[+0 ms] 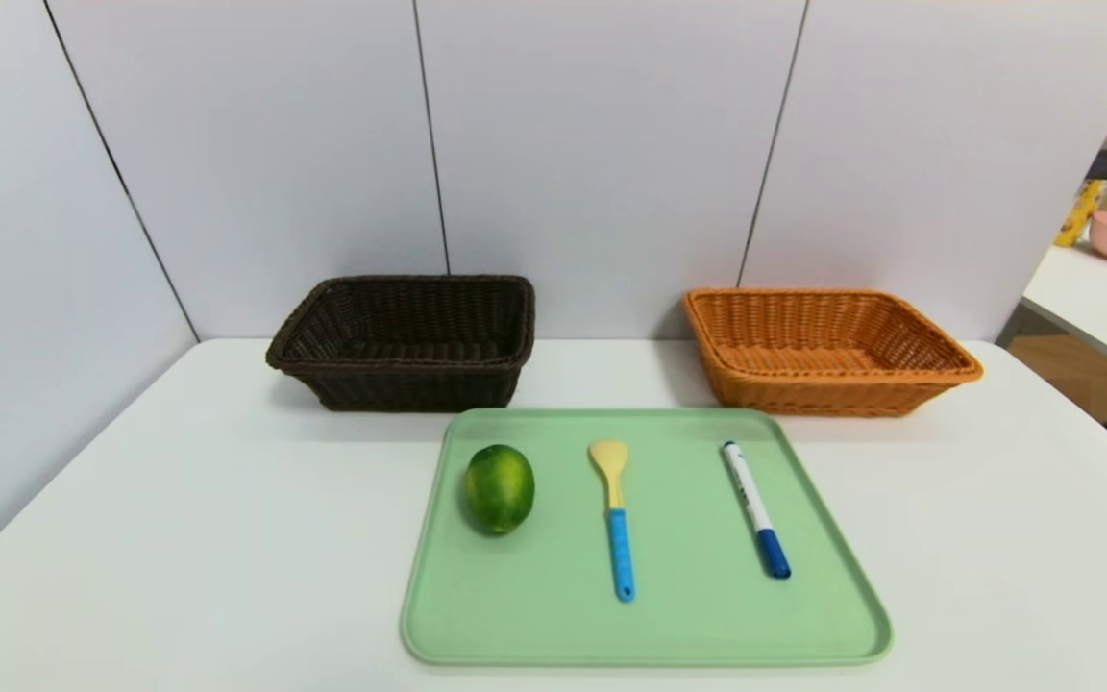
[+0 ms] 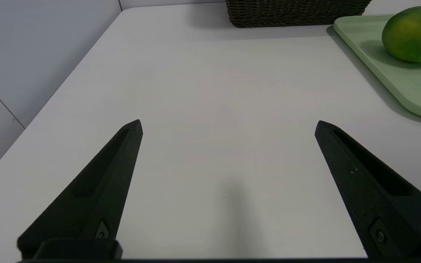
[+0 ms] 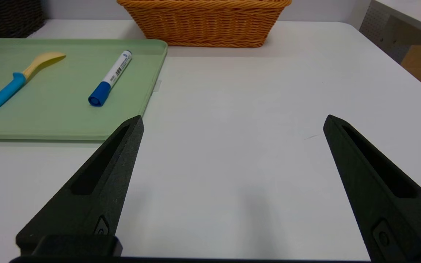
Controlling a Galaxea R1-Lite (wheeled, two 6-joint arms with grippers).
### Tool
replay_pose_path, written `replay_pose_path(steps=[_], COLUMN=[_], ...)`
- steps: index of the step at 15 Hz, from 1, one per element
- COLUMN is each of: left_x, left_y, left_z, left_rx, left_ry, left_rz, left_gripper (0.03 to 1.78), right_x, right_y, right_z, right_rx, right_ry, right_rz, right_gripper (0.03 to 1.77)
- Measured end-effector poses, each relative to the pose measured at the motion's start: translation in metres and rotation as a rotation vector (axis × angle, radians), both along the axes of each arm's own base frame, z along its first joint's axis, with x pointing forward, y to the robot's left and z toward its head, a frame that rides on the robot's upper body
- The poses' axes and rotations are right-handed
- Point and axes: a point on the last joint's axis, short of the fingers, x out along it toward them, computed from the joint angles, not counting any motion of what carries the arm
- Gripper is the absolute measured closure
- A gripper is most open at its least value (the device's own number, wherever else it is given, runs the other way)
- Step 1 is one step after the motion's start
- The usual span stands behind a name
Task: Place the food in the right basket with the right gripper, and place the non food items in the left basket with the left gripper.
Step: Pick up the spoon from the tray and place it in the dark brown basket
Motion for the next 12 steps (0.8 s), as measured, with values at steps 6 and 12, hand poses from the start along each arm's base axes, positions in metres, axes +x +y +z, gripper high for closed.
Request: replay_pose_path(steps=[6, 12], left_x=[0.0000, 0.0000], left_y=[0.0000, 0.0000], left_z=[0.0000, 0.0000], left_rx=[0.000, 0.000], left_ry=[0.000, 0.000], left_rz=[0.000, 0.000], left_gripper=[0.12, 0.12], right_x=[0.0000, 0.0000], right_y=[0.0000, 0.0000], right_z=[0.0000, 0.0000], right_rx=[0.000, 0.000], right_ry=[0.000, 0.000], right_rz=[0.000, 0.000], right_gripper=[0.10, 0.10])
